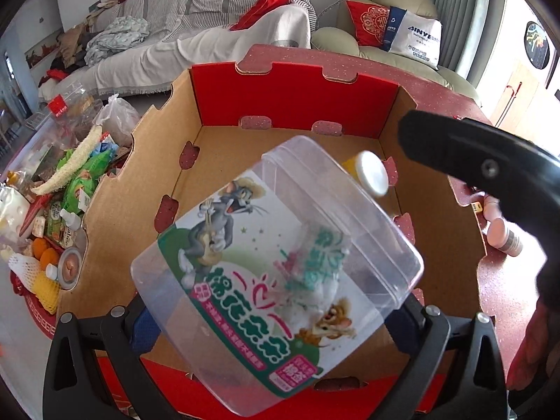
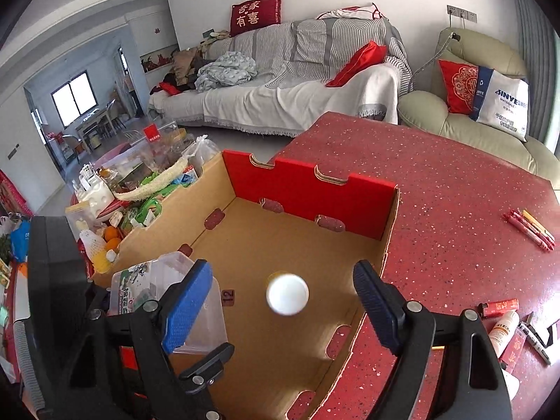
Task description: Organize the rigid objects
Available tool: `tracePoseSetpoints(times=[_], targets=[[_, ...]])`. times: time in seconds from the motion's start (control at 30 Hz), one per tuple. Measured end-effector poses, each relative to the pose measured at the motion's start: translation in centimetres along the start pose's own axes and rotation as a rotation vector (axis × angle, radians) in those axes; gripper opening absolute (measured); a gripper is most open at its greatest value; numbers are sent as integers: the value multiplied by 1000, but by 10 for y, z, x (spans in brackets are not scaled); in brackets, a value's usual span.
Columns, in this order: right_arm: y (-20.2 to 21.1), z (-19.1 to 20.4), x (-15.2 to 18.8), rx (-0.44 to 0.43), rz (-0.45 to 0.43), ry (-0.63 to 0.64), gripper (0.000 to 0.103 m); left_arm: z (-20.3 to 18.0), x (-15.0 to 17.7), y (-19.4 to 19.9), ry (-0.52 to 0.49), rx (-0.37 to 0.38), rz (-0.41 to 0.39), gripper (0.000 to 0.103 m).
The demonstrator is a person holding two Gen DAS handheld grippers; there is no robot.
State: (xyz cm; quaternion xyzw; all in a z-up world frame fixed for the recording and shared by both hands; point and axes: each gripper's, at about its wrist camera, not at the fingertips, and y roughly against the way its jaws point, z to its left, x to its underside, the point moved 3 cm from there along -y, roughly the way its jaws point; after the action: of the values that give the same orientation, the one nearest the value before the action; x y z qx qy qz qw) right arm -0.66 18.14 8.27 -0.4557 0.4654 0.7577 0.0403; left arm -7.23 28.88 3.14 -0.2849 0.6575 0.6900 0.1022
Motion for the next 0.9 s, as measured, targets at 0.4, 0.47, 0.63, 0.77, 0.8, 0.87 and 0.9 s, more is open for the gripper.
tracePoseSetpoints(times=[0.4, 0.47, 0.63, 0.77, 0.8, 0.87, 0.9], targets=[[70, -61, 37, 67, -78, -115, 84, -14, 11, 28, -36, -10, -66, 103], [81, -76, 48, 85, -83, -143, 84, -16, 13, 34, -44, -5, -75, 103], [104, -111, 76, 143, -89, -193, 84, -12, 14, 46, -21, 21, -96, 103], [112, -134, 96, 149, -74, -253, 84, -11, 11, 42, 8, 6, -82, 103], [113, -137, 99, 150, -74, -260, 84, -10, 9, 39, 22, -6, -70, 103], [118, -143, 105, 149, -79, -270, 84, -9, 9, 38, 62, -1, -72, 103], [119, -144, 107, 147, -82, -273, 84, -9, 8, 38, 81, 11, -76, 103]])
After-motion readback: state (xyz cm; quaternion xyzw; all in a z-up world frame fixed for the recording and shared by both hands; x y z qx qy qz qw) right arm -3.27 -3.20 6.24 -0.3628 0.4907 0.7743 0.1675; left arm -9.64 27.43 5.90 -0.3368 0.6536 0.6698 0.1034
